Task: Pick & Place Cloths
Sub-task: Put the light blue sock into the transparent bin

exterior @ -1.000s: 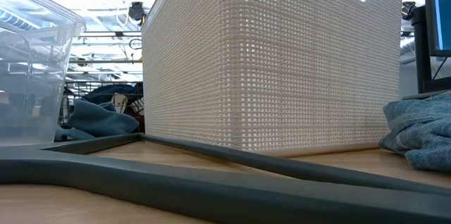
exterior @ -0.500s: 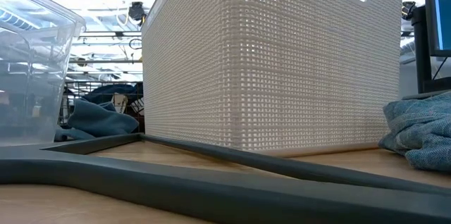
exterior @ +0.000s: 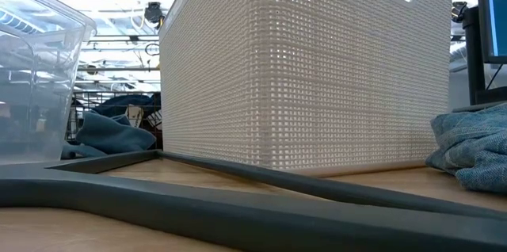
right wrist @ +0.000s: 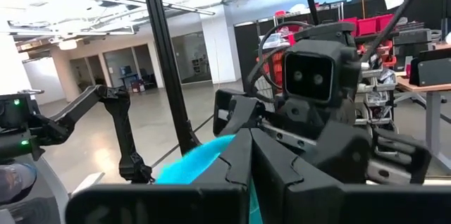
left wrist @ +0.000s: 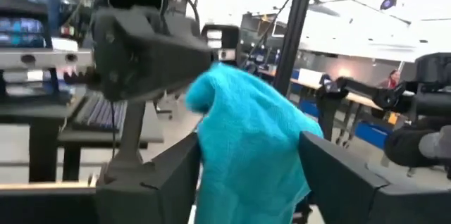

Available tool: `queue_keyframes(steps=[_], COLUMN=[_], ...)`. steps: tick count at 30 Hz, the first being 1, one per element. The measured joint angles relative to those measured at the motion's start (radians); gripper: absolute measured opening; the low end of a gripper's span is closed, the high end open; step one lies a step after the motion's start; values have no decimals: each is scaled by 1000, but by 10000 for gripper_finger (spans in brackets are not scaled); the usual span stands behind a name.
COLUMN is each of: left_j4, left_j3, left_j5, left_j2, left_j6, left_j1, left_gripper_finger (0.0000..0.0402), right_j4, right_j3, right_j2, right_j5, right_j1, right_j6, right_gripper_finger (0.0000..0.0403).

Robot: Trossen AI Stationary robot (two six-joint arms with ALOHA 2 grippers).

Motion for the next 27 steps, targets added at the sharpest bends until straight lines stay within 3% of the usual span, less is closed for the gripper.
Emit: queue_keyframes(steps=[4, 11, 16, 21, 27], left_j4=[-6, 6, -40, -257, -562], left_j3=[-1, -1, -1, -1, -1], left_j5=[31, 108, 118, 121, 41], left_j2=[4, 3, 0, -59, -165], left_j6=[9, 48, 4, -16, -51], left_j1=[-3, -4, -3, 11, 11], left_gripper_finger=[175, 14, 7, 3, 2], right_j4=[1, -7, -36, -151, -272], right_j3=[0, 0, 0, 0, 0], right_j2=[4, 18, 13, -23, -76], right_j5=[1, 22, -5, -7, -5], right_j1=[0, 0, 0, 0, 0], right_j6=[-15, -17, -15, -4, -3], right_gripper_finger=[0, 0, 1, 21, 80])
